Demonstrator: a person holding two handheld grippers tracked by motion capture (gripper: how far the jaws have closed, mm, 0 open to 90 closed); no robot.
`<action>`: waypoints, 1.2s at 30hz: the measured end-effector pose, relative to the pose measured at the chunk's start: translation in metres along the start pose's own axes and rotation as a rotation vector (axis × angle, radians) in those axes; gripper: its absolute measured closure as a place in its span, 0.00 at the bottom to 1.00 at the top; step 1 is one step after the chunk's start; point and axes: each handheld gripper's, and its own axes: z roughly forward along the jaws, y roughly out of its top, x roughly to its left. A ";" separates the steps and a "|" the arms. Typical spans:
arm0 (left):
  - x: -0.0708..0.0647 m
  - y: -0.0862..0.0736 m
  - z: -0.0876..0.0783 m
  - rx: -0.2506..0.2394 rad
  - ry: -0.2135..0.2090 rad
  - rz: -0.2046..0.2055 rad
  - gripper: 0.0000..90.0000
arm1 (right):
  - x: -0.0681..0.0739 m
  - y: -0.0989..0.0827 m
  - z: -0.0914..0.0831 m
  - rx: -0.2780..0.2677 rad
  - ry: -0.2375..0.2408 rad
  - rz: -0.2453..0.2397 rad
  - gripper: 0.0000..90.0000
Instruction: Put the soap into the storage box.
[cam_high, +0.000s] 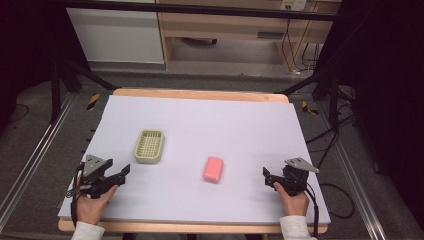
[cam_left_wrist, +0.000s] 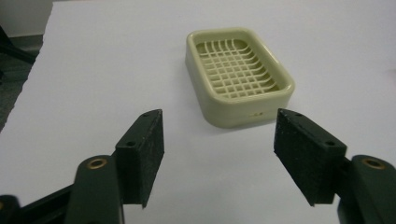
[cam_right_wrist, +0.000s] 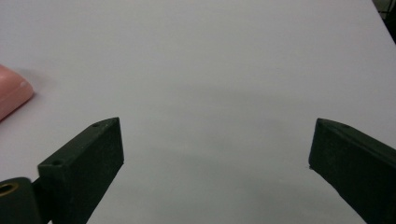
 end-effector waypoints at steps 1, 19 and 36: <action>-0.002 0.001 -0.001 0.001 -0.005 -0.001 0.39 | 0.001 0.000 0.001 0.003 -0.005 0.002 0.04; -0.023 0.023 0.004 0.020 -0.093 0.015 0.35 | 0.002 -0.003 0.000 0.022 -0.016 0.001 0.08; -0.058 0.047 0.019 0.025 -0.156 0.055 0.34 | 0.004 -0.002 0.001 0.046 -0.007 -0.002 0.09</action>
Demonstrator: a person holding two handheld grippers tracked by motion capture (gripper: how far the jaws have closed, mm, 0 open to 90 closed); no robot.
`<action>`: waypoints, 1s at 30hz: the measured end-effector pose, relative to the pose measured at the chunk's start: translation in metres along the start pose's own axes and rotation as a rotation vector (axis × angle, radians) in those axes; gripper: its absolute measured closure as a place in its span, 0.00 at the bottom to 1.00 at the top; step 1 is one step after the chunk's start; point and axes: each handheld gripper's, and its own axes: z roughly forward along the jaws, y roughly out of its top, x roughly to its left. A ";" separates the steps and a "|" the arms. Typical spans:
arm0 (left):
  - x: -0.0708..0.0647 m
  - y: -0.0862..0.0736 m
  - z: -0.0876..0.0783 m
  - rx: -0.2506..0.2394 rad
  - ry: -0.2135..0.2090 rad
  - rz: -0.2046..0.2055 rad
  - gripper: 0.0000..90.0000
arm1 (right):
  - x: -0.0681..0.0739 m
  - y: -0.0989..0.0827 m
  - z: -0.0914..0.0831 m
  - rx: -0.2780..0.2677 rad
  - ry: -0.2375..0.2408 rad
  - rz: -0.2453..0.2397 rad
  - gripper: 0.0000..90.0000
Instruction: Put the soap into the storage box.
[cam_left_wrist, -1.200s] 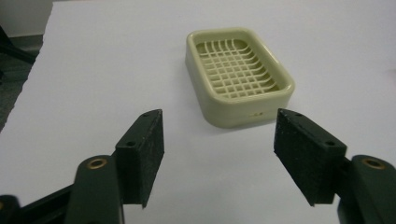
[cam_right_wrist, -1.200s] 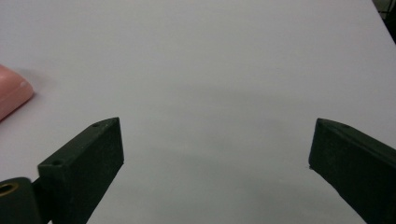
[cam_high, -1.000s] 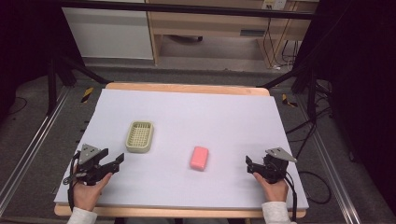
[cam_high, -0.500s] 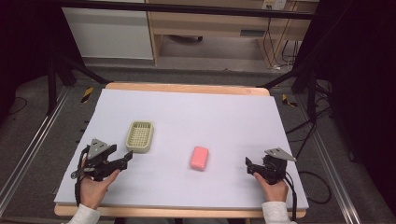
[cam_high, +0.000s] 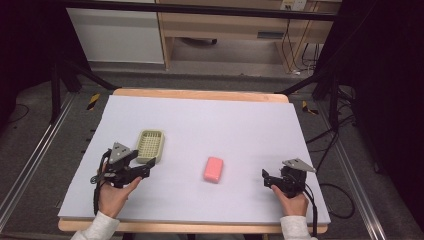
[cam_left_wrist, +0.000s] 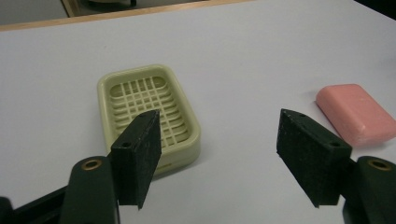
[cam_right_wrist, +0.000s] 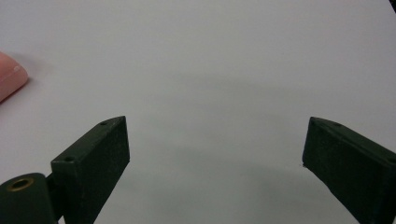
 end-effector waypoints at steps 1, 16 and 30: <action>0.000 0.000 0.000 0.000 0.000 0.000 0.34 | 0.000 0.000 0.000 0.000 0.000 0.000 0.09; -0.039 0.021 0.019 0.017 -0.066 0.067 0.32 | 0.001 0.001 0.001 0.004 0.008 0.000 0.08; -0.063 0.031 0.037 0.046 -0.099 0.093 0.32 | 0.002 0.001 0.003 0.013 0.013 -0.013 0.08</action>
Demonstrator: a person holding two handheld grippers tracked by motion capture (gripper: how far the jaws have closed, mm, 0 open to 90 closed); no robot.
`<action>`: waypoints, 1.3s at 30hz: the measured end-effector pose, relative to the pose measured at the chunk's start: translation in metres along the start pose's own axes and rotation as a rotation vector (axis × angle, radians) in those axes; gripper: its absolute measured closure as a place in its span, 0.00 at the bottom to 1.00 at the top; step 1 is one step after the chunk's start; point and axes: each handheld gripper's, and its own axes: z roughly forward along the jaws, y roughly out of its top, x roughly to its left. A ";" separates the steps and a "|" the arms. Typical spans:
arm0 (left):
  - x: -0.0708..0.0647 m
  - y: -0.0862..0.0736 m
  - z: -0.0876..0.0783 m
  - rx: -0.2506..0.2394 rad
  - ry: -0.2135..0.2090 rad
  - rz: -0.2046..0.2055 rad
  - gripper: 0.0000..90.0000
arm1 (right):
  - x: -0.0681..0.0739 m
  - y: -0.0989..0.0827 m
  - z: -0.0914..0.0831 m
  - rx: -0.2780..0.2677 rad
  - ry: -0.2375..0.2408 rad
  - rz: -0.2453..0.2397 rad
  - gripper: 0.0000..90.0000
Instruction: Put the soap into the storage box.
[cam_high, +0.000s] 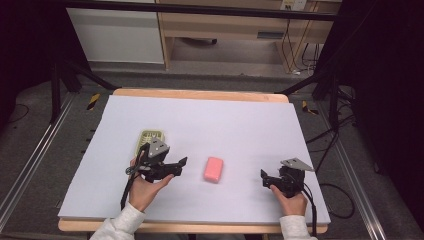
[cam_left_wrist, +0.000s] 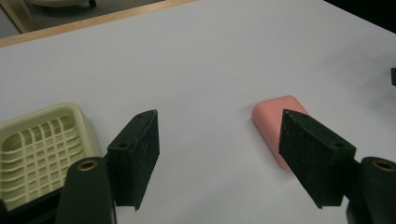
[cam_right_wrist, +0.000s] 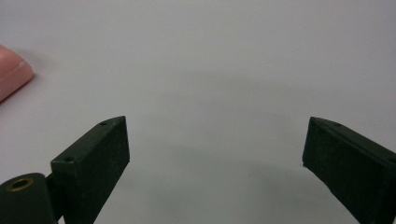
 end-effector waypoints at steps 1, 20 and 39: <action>-0.001 0.001 0.001 0.002 0.000 0.000 0.32 | 0.000 0.000 0.000 0.001 0.001 -0.001 0.08; -0.021 0.013 0.025 0.059 -0.034 0.028 0.30 | 0.001 0.000 0.000 0.002 0.009 0.004 0.08; -0.042 0.022 0.049 0.118 -0.065 0.038 0.30 | 0.001 0.001 -0.001 -0.001 0.014 0.004 0.08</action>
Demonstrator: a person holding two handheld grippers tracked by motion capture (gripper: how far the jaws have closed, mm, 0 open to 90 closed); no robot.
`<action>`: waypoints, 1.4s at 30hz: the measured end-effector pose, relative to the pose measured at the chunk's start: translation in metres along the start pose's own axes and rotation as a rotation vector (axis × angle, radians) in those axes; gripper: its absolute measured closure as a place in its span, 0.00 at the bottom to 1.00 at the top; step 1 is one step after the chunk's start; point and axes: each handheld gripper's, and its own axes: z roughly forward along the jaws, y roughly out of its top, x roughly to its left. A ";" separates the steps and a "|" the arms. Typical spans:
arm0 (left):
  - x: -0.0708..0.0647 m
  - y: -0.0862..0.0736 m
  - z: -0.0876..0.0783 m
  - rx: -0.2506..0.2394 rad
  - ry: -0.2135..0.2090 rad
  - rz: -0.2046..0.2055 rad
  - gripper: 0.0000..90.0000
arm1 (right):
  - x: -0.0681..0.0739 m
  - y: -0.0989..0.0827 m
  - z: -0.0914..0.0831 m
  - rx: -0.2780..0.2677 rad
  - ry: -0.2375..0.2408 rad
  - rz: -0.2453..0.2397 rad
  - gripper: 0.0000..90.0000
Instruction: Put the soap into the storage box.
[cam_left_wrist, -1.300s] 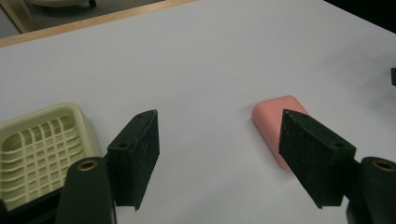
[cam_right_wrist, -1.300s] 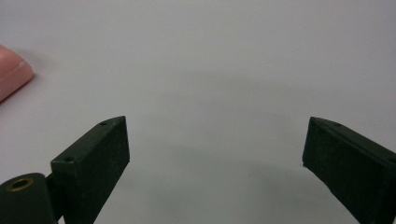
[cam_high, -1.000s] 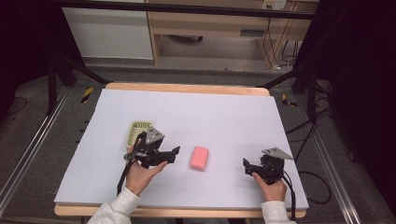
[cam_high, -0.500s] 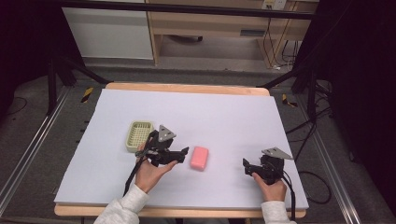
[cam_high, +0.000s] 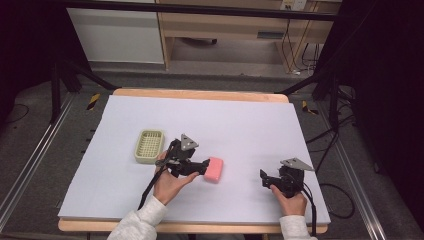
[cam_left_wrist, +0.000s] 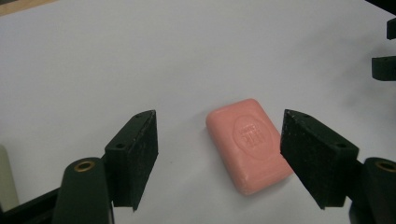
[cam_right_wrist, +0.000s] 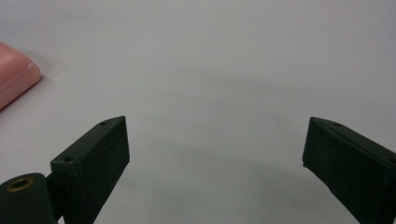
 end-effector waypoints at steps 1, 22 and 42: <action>0.000 0.000 0.000 0.000 0.000 0.000 0.30 | 0.000 0.000 0.000 0.000 0.000 0.000 0.08; -0.022 0.003 0.042 0.112 -0.014 0.010 0.30 | 0.000 0.000 0.000 0.003 0.001 -0.003 0.09; -0.029 -0.001 0.073 0.196 0.006 -0.009 0.27 | 0.000 0.000 0.001 0.008 0.006 0.001 0.09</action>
